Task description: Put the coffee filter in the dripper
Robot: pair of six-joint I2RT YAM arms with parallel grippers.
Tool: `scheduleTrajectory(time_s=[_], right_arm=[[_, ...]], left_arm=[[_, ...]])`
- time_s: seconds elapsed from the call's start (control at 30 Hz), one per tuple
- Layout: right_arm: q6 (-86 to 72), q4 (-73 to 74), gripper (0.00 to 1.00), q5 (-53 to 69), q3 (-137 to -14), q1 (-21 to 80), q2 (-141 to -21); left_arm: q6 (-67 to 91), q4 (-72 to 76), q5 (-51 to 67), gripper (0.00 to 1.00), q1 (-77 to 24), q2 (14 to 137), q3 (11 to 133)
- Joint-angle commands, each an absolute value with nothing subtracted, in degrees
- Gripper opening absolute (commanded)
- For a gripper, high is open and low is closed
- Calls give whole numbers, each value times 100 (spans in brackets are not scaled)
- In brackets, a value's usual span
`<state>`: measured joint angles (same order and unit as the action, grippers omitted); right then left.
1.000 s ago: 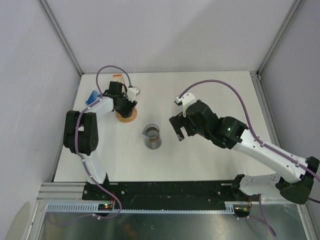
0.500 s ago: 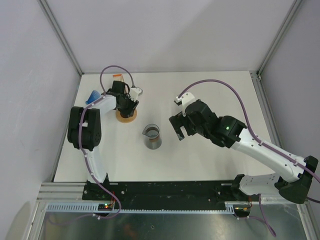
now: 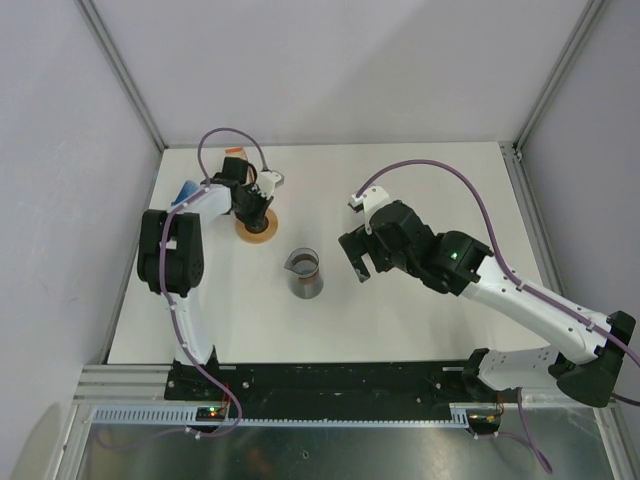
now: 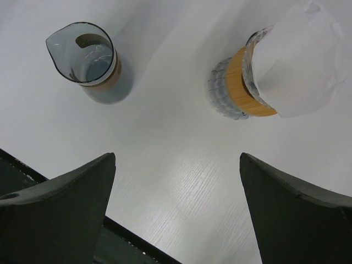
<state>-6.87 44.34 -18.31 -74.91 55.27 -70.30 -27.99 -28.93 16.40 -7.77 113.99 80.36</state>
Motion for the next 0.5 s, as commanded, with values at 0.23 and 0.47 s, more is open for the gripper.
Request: scheduleTrajectory(time_s=[0.23, 0.47], right_arm=[[-784, 4183, 99, -1718, -7673, 5647, -6996], [-867, 3667, 99, -1403, -7679, 5683, -7148]], left_arm=[[-2097, -3330, 2723, 0, -794, 10128, 7788], [-1868, -3325, 2849, 0, -771, 9240, 7647]])
